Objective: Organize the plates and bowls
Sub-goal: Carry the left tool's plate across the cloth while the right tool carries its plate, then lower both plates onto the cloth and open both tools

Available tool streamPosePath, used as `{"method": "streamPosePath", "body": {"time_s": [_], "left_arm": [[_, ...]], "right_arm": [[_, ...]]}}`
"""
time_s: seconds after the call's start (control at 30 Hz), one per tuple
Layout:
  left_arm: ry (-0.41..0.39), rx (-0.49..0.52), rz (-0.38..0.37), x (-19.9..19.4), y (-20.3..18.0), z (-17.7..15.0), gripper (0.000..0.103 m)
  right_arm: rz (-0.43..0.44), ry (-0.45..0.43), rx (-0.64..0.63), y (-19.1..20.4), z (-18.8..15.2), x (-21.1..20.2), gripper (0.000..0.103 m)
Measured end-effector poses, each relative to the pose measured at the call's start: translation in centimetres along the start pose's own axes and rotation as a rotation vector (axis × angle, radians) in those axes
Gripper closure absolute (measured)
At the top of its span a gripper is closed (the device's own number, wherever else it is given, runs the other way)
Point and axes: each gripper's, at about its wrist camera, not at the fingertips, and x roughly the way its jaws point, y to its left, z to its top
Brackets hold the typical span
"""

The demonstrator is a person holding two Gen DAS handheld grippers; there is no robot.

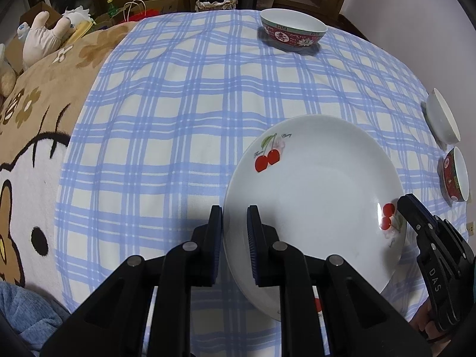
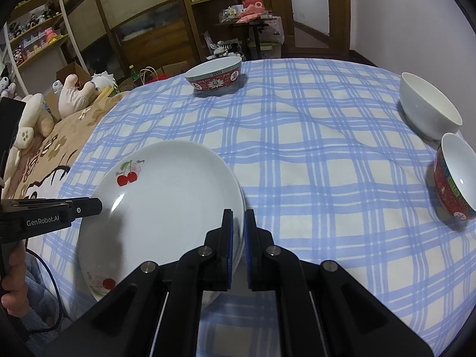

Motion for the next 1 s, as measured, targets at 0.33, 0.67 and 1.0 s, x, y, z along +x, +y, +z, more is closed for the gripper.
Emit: {"method": "streamPosePath", "body": {"time_s": [0.33,0.67,1.0], "left_arm": [[0.008,0.008,0.003,0.0,-0.1,-0.2,0.085],[0.011,0.020,0.011,0.0,-0.2,-0.2,0.085],[-0.081,0.048,0.012,-2.3,-0.3,0.1,0.085]], "right_arm": [[0.000,0.000,0.000,0.1,-0.2,-0.1,0.095],[0.000,-0.002,0.004,0.0,-0.3,-0.1,0.095],[0.001,-0.056,0.021,-0.8,0.5,-2.3,0.095]]}}
